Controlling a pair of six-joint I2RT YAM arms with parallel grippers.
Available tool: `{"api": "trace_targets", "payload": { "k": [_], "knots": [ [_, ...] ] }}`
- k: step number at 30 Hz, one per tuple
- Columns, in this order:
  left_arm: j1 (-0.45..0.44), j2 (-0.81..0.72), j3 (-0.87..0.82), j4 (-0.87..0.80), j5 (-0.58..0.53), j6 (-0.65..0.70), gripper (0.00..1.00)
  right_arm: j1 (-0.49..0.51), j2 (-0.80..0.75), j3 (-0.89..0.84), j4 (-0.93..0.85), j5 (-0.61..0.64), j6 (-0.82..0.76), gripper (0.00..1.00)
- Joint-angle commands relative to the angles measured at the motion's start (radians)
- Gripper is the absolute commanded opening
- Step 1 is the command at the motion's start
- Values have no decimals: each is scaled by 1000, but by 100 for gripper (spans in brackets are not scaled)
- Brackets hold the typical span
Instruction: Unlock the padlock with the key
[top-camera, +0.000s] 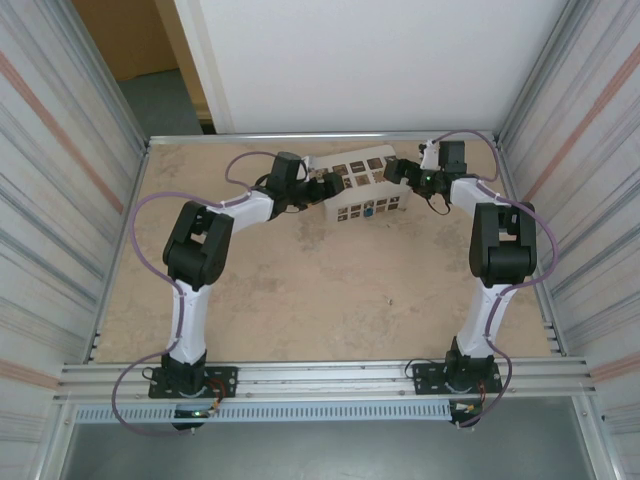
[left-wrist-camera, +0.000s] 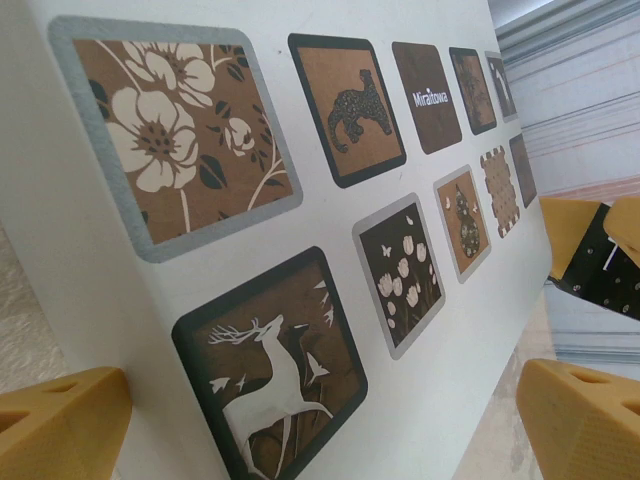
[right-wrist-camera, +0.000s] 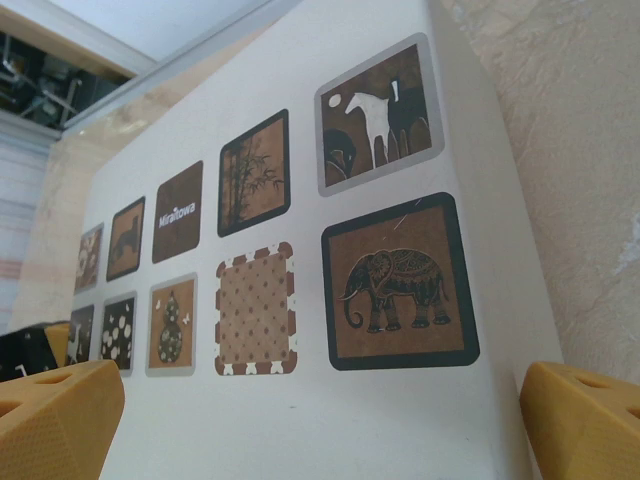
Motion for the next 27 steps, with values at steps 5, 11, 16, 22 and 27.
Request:
{"api": "trace_targets", "payload": {
  "k": [5, 11, 16, 22, 27],
  "knots": [
    [-7, -35, 23, -10, 20, 4, 99, 34, -25, 7, -72, -97, -76, 100],
    [-7, -95, -9, -16, 12, 13, 99, 74, -102, -66, -95, -106, -91, 100],
    [-7, -135, -35, -32, 11, 30, 99, 116, -170, -141, -90, -96, -71, 100],
    [-7, -190, -90, -52, -20, 54, 99, 187, -261, -244, -64, -57, -23, 100],
    [-6, -233, -143, -63, -35, 63, 99, 247, -335, -326, -38, -13, 23, 100]
  ]
}}
